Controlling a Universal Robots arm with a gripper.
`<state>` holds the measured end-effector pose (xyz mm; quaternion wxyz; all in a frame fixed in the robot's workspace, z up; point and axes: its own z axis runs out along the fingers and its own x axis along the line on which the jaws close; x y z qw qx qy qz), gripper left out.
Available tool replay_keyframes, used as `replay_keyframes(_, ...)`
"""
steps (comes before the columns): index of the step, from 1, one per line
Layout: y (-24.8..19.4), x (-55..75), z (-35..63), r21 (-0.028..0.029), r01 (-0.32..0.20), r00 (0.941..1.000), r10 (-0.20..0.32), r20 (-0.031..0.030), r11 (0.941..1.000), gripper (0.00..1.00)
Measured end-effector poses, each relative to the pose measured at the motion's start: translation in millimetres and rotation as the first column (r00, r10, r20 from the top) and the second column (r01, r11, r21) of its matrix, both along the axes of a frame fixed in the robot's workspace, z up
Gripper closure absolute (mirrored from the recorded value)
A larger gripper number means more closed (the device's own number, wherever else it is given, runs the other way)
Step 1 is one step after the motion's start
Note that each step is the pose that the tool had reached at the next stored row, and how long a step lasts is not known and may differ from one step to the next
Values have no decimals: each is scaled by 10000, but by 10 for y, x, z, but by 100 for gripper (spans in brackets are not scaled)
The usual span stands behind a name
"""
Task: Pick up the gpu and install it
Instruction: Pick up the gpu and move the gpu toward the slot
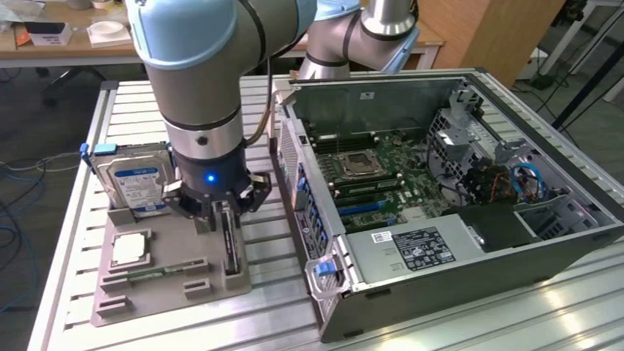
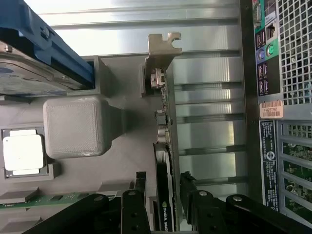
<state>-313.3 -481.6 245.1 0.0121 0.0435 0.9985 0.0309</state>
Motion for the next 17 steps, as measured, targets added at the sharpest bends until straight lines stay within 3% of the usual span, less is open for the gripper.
replay_keyframes(10,-7,18,-183,0,-10,10000,10,0,10000,59)
replay_keyframes(17,-6,21,-191,-15,-7,10000,7,-8,10000,60)
